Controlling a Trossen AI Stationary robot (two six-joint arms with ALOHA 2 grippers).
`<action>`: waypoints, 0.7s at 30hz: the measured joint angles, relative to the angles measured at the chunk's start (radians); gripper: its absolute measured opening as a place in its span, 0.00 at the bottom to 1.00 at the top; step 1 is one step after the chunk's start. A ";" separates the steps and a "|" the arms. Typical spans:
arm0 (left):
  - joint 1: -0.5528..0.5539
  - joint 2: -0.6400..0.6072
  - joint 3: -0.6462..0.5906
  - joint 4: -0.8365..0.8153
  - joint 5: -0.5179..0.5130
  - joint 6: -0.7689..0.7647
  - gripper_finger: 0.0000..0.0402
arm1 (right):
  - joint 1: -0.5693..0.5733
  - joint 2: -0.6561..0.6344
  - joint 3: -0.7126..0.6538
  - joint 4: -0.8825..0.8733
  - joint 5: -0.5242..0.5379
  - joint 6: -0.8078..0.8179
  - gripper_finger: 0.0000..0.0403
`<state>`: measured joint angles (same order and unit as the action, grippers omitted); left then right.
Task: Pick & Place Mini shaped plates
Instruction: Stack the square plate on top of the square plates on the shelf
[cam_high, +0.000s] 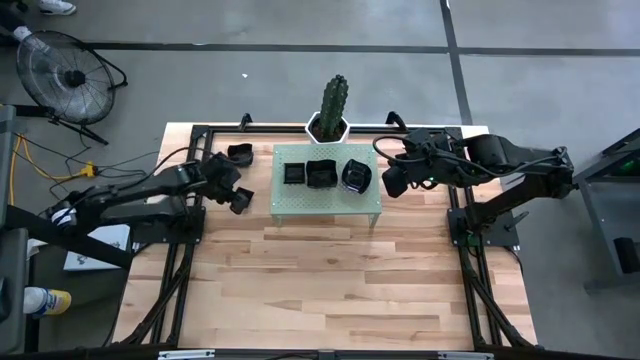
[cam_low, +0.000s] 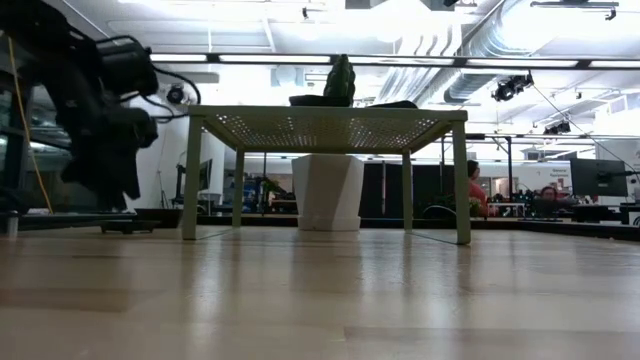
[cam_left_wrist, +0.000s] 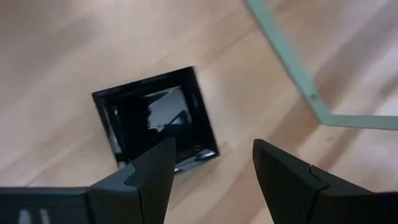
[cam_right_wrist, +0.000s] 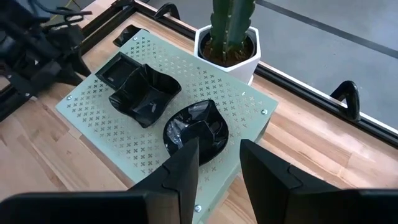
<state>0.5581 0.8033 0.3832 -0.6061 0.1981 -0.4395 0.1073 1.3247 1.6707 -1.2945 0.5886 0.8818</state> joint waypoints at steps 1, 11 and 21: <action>0.001 0.019 0.000 0.006 -0.005 0.006 0.53 | 0.000 0.000 0.000 0.000 -0.001 0.000 0.28; -0.002 0.136 0.101 -0.062 -0.102 0.068 0.53 | 0.000 0.000 0.000 -0.002 -0.002 0.000 0.28; -0.001 0.220 0.188 -0.261 -0.225 0.095 0.53 | 0.000 0.000 0.000 -0.004 -0.001 0.005 0.28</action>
<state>0.5568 1.0229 0.5707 -0.8667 -0.0266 -0.3445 0.1074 1.3251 1.6707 -1.2987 0.5873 0.8871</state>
